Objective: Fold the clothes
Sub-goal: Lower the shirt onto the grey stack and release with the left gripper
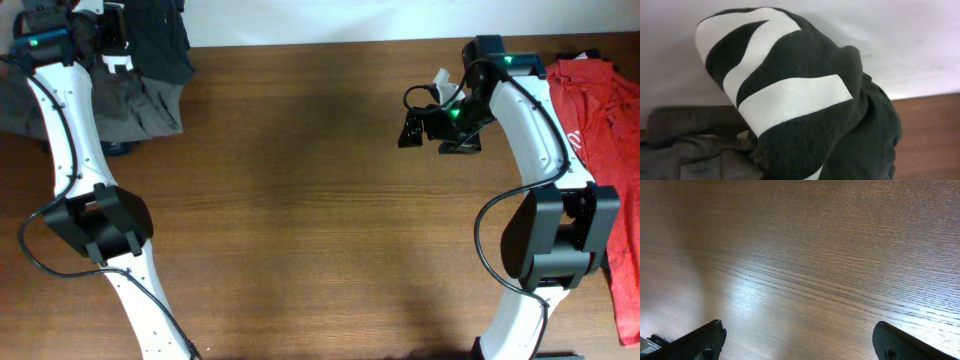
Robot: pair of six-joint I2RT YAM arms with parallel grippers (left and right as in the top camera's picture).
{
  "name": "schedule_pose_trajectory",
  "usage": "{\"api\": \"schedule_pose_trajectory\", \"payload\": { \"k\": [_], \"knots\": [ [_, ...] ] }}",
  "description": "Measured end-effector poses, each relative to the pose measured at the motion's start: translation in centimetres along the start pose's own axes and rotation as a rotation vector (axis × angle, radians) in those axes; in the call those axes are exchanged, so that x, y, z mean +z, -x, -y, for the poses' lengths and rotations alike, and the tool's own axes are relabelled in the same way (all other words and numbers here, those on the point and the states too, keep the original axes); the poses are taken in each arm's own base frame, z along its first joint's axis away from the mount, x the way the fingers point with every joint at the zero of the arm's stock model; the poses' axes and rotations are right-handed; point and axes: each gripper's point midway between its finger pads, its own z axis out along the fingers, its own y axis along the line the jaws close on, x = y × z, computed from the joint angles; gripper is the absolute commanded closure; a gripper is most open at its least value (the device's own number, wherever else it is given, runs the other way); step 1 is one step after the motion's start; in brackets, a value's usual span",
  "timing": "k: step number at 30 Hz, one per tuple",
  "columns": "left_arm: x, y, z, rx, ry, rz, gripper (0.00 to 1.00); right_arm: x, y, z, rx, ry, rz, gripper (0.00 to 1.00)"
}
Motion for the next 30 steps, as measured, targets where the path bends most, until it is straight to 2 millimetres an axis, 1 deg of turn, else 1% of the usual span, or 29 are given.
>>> {"api": "schedule_pose_trajectory", "payload": {
  "k": [4,12,19,24,26,30],
  "knots": [
    [0.0,0.2,-1.2,-0.078,0.066,0.006,1.0,0.0,-0.2,0.0,0.006,0.0,-0.008,0.02],
    [-0.5,0.2,-3.9,-0.29,0.196,0.027,1.0,0.0,-0.3,0.0,0.007,0.0,-0.01,0.01],
    [-1.5,0.0,-7.5,-0.504,0.266,0.079,1.0,0.0,-0.3,0.0,0.008,0.0,-0.01,0.01],
    [-2.2,-0.4,-9.5,-0.602,0.303,0.103,1.0,0.0,-0.3,0.0,0.008,0.0,-0.011,0.01],
    [-2.4,-0.3,-10.0,-0.622,0.311,0.115,1.0,0.0,-0.3,0.0,0.008,0.0,-0.011,0.01],
    [-2.4,-0.3,-10.0,-0.637,0.311,0.119,1.0,0.0,-0.3,0.0,0.008,0.0,-0.011,0.01]
  ]
}}
